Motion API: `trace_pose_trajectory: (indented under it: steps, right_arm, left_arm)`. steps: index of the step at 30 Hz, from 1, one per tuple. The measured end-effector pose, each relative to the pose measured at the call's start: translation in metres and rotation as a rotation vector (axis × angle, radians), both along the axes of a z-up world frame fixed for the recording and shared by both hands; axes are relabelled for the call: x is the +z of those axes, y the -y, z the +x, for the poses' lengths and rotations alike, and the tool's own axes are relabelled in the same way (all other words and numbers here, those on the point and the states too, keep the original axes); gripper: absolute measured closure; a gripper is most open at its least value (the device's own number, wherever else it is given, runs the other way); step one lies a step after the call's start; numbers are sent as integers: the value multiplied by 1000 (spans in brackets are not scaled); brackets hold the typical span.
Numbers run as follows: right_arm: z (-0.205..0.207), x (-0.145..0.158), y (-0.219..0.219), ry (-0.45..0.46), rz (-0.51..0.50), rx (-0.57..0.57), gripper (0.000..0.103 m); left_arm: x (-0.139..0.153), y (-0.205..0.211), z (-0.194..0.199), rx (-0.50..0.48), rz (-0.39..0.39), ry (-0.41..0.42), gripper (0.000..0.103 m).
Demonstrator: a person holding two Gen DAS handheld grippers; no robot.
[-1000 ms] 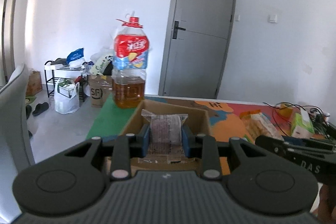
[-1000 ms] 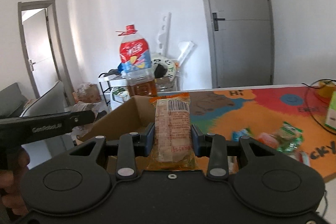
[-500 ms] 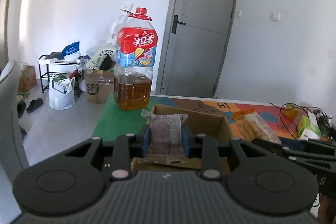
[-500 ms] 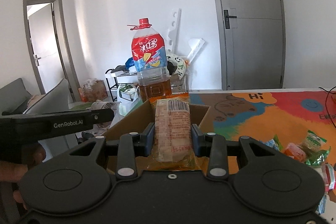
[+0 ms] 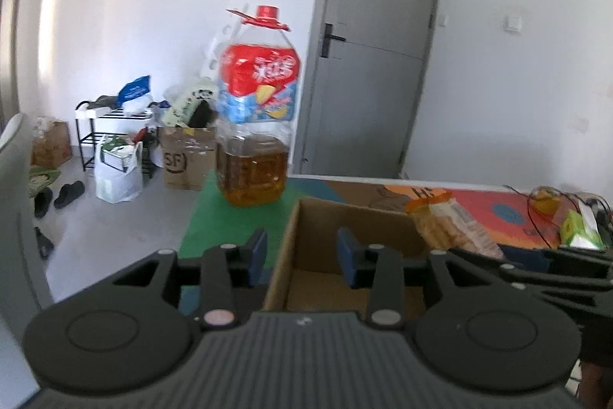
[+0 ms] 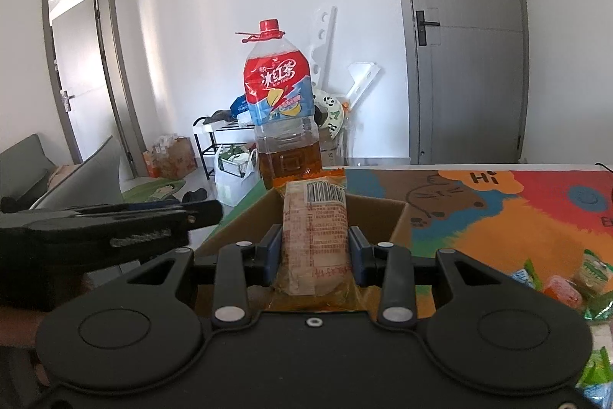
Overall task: Organize snacks
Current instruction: 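Open both grippers to drop the snack packs into the box, then move both tools back over the remaining snack pile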
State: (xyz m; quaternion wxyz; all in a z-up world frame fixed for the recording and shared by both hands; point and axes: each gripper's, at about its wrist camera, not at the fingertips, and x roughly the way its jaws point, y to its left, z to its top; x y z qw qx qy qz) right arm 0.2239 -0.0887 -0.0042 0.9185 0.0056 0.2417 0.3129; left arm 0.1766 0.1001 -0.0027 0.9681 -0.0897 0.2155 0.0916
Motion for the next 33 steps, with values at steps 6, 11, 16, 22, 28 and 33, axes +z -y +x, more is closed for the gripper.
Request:
trace_pose_trajectory:
  steps: [6, 11, 16, 22, 28, 33]
  right_arm:
    - [2, 0, -13, -5, 9, 16, 66]
    - [-8, 4, -18, 48, -9, 22, 39]
    - [-15, 5, -3, 19, 2, -6, 27]
    - [-27, 1, 22, 7, -13, -53, 17]
    - [-37, 1, 45, -7, -7, -77, 12]
    - [-47, 3, 65, -3, -1, -97, 5]
  left_arm:
    - [2, -14, -18, 46, -38, 22, 50]
    - [1, -22, -32, 71, -60, 29, 33]
    - [0, -21, -44, 101, -70, 48, 16]
    - [-4, -6, -53, 86, -78, 39, 9]
    - [-2, 13, -63, 100, -73, 46, 2]
    - [1, 26, -71, 92, -69, 53, 0]
